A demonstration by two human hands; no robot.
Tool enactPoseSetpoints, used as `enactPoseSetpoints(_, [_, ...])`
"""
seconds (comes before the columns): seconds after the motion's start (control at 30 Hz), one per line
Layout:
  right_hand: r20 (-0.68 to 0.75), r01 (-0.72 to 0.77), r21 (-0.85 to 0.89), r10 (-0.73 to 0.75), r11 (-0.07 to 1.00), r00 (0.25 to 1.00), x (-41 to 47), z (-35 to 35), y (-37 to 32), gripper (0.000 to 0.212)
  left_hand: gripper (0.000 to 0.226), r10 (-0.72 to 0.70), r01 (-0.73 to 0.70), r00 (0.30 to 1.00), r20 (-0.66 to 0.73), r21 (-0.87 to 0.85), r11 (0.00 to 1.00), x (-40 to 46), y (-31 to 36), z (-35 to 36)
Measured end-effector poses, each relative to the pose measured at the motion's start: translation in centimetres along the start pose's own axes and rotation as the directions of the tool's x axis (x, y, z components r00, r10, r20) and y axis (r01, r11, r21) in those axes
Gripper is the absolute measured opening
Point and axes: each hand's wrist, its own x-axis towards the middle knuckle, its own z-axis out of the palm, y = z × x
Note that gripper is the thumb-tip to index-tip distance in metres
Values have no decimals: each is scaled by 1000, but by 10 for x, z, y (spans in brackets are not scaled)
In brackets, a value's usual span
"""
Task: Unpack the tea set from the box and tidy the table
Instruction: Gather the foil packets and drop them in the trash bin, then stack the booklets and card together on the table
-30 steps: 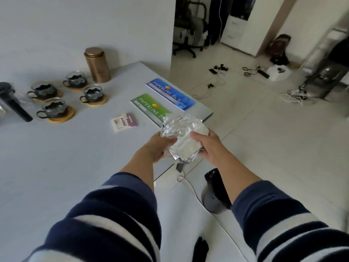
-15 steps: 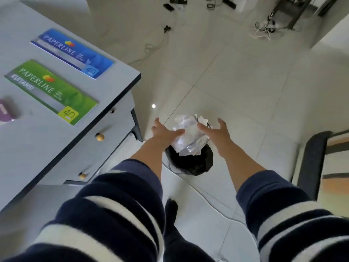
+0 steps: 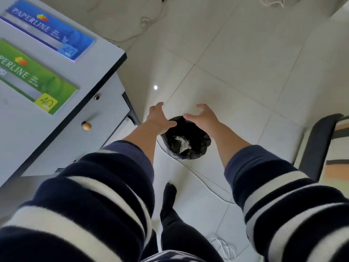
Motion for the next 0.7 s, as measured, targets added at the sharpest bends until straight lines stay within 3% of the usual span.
enactPoseSetpoints(0.3, [99, 298, -163, -285, 941, 953, -32, 23, -130, 68, 70, -16, -4, 955, -295, -65, 998, -30, -6, -118])
enactPoseSetpoints(0.5, [188, 497, -281, -461, 821, 867, -54, 87, -230, 61, 53, -152, 67, 850, -504, -184, 981, -61, -56, -215])
enactPoseSetpoints(0.7, [317, 587, -332, -499, 738, 807, -62, 168, -289, 57, 46, -301, 170, 738, -604, -265, 949, -78, -132, -283])
